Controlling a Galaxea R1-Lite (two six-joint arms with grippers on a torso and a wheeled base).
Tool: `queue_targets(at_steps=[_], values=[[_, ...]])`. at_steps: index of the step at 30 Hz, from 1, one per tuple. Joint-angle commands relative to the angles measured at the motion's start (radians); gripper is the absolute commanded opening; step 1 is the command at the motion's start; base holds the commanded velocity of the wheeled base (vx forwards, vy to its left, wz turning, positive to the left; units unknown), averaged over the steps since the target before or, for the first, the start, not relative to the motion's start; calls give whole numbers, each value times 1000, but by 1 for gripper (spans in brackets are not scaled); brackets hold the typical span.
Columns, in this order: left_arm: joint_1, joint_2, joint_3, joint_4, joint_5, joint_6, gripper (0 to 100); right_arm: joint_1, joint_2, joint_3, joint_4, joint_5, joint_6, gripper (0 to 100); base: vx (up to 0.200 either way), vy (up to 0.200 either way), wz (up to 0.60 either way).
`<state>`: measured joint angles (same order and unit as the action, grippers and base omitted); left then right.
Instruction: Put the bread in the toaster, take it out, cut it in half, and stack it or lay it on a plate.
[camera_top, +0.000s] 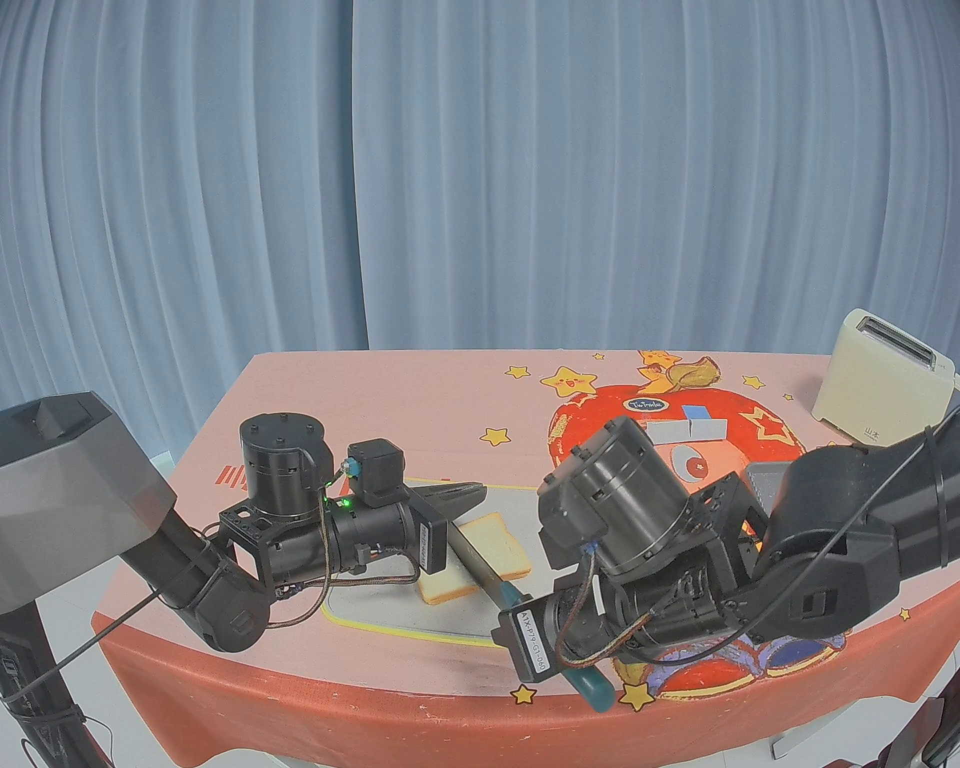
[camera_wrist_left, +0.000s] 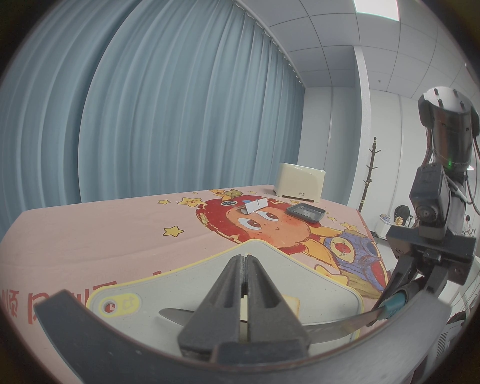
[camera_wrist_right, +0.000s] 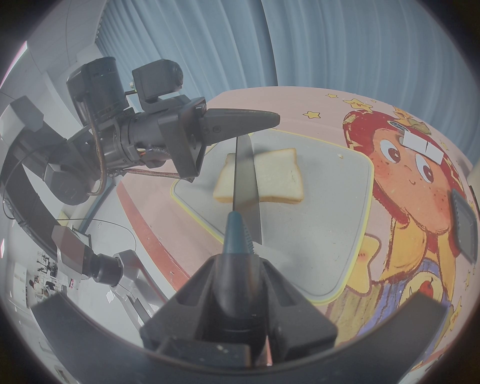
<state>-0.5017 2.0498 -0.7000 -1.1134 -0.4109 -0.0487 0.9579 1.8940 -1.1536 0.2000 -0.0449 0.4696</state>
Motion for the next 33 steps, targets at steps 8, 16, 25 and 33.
queue_targets(at_steps=[8, 16, 25, 33], values=[[2, 0, -35, 12, 9, -3, 0, -1, 20, -11, -5, -10, 1, 0, 0, 0, 0], [9, 4, -18, 10, 7, -3, 0, -4, -33, -5, -2, -13, 1, 0, 0, 0, 0], [3, 9, 5, 7, 9, -2, 0, -1, -26, 0, 1, -13, 0, 0, 0, 0, 0], [28, 3, -58, 17, 9, -3, 0, -1, 19, -11, -5, -13, 3, 0, 0, 0, 0]])
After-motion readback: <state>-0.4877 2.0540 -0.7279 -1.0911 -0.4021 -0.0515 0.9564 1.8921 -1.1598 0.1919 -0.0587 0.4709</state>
